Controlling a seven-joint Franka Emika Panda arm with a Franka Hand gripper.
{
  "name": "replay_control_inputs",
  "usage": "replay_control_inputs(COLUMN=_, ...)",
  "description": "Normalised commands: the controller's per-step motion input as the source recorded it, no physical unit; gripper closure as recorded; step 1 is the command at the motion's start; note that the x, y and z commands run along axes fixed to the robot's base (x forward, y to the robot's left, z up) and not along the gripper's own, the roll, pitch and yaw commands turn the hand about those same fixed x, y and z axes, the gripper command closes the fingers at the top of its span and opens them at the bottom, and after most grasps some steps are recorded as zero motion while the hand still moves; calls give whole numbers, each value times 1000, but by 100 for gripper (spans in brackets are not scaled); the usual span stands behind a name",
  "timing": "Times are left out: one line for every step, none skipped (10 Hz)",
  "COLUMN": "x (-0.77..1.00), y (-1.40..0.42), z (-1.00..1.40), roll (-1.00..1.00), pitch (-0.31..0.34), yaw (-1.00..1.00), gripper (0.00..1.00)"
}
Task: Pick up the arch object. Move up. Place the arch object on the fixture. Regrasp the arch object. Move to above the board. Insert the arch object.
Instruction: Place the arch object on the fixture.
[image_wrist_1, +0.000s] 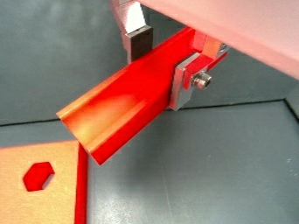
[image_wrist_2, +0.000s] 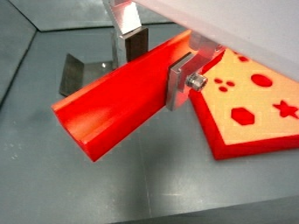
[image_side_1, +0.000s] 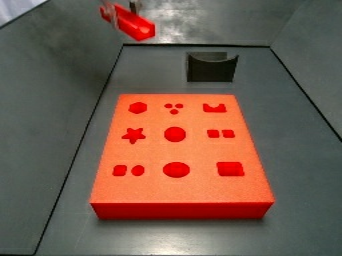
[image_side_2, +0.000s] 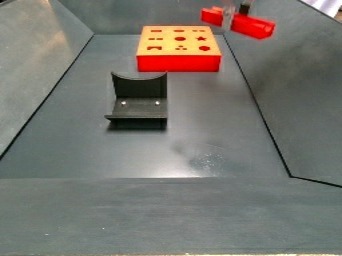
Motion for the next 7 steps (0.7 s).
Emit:
replay_control_inputs(x=-2, y=-11, z=250, roll=-135, pitch=77, yaw=-15, gripper=100)
replay_control_inputs(x=1000, y=456, z=28, roll=23, pitch=90, yaw=-1000, gripper=100)
replay_control_inputs(x=1000, y=456, z=-6, roll=24, pitch=96, yaw=-1000, gripper=100)
replay_control_inputs(x=1000, y=439, z=-11, roll=25, pitch=105, yaw=-1000, gripper=100)
replay_control_inputs(x=1000, y=371, z=-4, roll=43, pitch=122, yaw=-1000, gripper=100)
replay_control_inputs(x=1000, y=354, z=-3, roll=50, pitch=133, yaw=-1000, gripper=100)
replay_control_inputs(x=1000, y=325, z=-3, roll=58, pitch=163, yaw=-1000, gripper=100)
